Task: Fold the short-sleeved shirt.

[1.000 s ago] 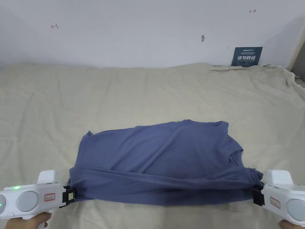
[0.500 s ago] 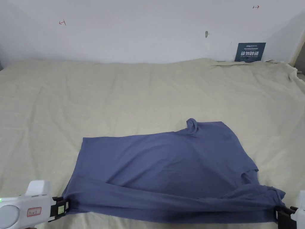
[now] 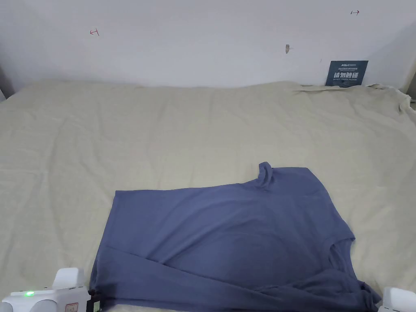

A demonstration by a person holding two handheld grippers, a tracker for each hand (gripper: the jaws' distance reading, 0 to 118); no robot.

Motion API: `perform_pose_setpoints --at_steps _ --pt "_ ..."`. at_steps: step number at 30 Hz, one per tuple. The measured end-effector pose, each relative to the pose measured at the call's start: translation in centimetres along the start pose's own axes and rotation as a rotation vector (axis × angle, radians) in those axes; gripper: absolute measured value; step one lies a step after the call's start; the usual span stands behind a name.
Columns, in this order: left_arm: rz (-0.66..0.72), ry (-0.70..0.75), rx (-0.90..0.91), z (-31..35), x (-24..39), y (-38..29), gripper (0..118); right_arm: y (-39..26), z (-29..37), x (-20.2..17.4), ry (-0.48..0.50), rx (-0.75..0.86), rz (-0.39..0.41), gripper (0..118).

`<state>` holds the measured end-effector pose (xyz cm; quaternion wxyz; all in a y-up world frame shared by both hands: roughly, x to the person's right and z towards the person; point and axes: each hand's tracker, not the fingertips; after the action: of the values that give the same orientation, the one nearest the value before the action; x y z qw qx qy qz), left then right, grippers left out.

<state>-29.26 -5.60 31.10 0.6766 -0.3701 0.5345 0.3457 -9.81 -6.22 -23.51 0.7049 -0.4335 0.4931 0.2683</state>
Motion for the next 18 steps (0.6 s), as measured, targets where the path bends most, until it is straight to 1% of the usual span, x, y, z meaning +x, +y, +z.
perform_pose_setpoints --at_steps 1,2,4,6,7,8,13,18 --pt "-0.002 0.004 0.0 0.5 0.3 -0.1 7 0.1 0.3 -0.1 -0.002 0.003 0.003 9" --pt "-0.003 0.006 -0.004 0.8 0.5 0.1 15 0.3 0.5 0.0 0.0 0.004 0.006 16" --pt "0.0 0.005 -0.015 1.2 0.7 0.5 47 0.7 1.1 0.2 -0.003 0.011 0.005 55" --pt "0.003 0.001 -0.014 1.2 0.5 0.3 88 1.1 2.3 0.3 0.01 0.051 -0.01 93" --pt "0.006 0.0 0.006 1.5 0.5 0.5 102 1.2 3.4 -0.2 0.018 0.074 -0.018 97" --pt "0.009 -0.002 0.036 2.1 0.7 0.7 108 1.6 4.3 -0.3 0.026 0.107 -0.026 97" --pt "0.001 -0.002 0.202 6.3 1.3 2.4 109 4.1 8.7 -0.3 0.075 0.258 -0.04 97" --pt "-0.011 0.038 0.335 10.8 3.3 5.2 109 6.9 13.6 -2.0 0.106 0.436 -0.009 97"
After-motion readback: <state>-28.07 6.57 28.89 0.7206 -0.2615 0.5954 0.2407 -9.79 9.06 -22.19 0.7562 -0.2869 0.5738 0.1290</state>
